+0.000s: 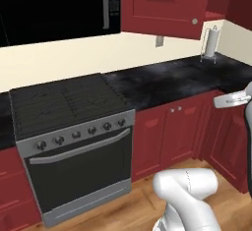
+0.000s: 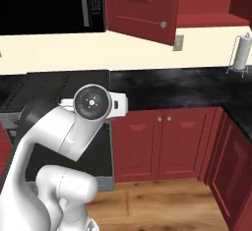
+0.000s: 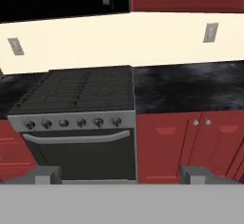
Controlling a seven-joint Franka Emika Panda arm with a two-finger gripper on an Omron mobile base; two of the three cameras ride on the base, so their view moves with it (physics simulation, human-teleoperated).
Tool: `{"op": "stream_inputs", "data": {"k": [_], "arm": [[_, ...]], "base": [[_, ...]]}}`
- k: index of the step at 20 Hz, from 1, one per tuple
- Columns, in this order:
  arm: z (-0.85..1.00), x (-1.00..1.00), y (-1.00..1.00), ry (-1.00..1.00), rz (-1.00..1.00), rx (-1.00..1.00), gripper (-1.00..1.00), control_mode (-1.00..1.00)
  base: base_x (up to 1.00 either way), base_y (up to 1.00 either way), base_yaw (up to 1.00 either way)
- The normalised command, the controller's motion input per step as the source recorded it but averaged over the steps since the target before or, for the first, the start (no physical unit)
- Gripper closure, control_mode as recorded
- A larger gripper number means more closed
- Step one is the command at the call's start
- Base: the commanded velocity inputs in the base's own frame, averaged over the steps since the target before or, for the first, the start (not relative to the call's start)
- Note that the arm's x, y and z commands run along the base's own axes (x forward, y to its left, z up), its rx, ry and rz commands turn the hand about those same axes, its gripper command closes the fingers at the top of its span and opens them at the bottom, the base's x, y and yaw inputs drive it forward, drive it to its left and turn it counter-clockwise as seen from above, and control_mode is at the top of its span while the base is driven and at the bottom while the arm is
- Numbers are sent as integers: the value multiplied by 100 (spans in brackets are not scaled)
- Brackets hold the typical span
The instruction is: Close all open cabinet doors.
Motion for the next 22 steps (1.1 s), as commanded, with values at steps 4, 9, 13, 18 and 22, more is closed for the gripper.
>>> {"op": "stream_inputs", "data": {"k": [4, 9, 13, 18, 22], "arm": [[0, 0, 0, 0, 0, 0, -100, 100], [0, 0, 0, 0, 0, 0, -100, 100], [0, 0, 0, 0, 0, 0, -100, 100], [0, 0, 0, 0, 0, 0, -100, 100], [0, 0, 0, 0, 0, 0, -100, 100]], "base": [[26, -83, 0], [33, -62, 2], [48, -32, 6], [74, -18, 13], [45, -44, 22]]}}
